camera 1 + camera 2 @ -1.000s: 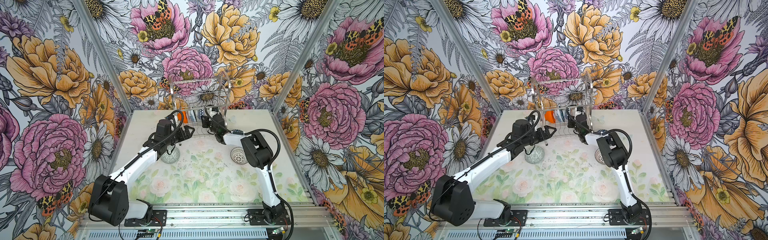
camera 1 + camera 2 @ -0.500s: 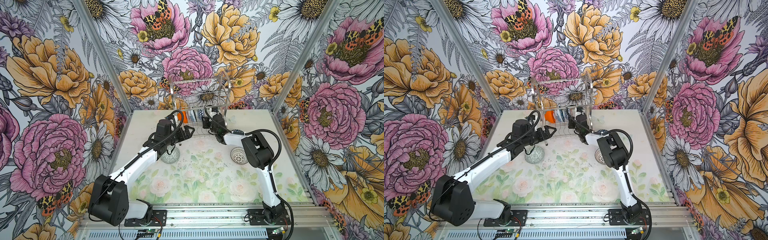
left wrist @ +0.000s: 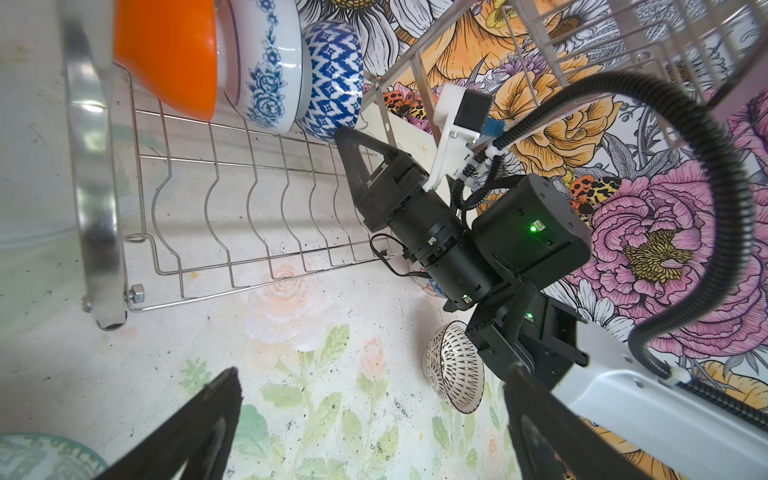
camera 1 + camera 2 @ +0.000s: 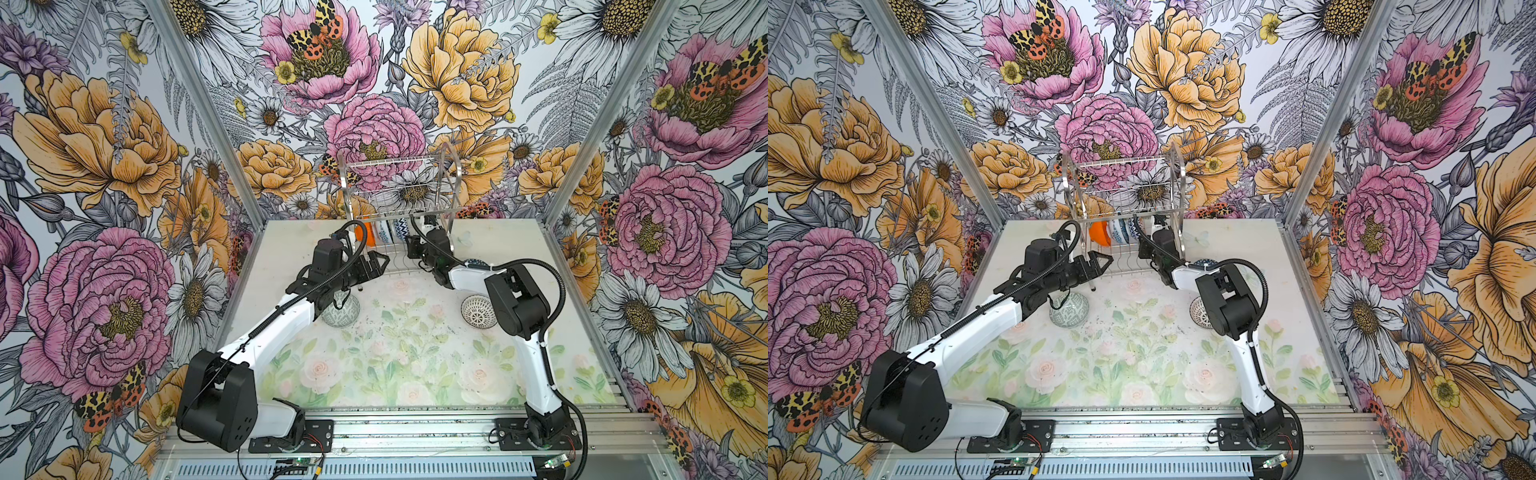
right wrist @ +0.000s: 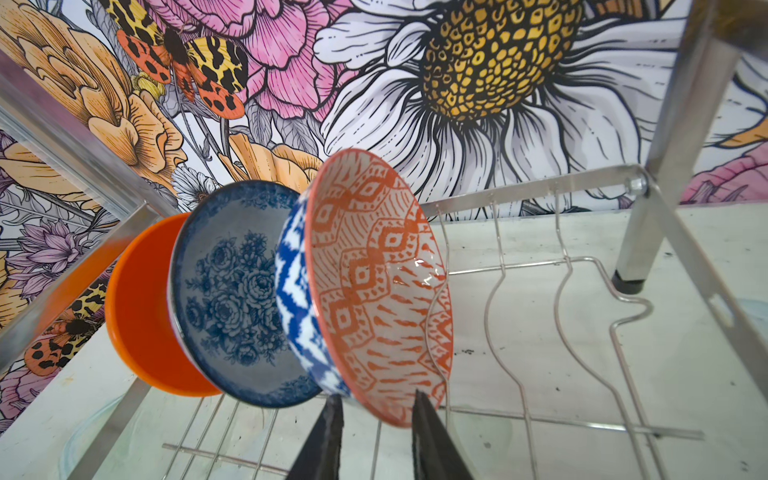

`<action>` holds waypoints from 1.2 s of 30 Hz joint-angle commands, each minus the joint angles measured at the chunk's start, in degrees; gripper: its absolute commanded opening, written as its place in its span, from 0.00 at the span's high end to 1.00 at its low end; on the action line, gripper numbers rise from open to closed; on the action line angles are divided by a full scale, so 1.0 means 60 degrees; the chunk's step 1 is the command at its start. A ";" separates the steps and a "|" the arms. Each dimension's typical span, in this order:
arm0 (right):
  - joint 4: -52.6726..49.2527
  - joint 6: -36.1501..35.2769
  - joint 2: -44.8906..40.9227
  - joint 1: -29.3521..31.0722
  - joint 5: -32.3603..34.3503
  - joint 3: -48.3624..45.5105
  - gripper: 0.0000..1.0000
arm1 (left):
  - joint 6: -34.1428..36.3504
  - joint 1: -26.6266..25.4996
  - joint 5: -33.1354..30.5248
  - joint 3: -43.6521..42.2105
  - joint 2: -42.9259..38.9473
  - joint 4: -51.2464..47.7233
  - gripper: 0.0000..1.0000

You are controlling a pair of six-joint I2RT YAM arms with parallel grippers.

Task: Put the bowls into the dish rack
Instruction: 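Open the right gripper and withdraw it from the rack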

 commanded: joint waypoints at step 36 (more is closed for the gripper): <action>0.0552 0.0037 -0.1522 0.0340 -0.0022 -0.1376 0.68 | 0.0115 0.0086 -0.0387 -0.0026 -0.0671 -0.0334 0.01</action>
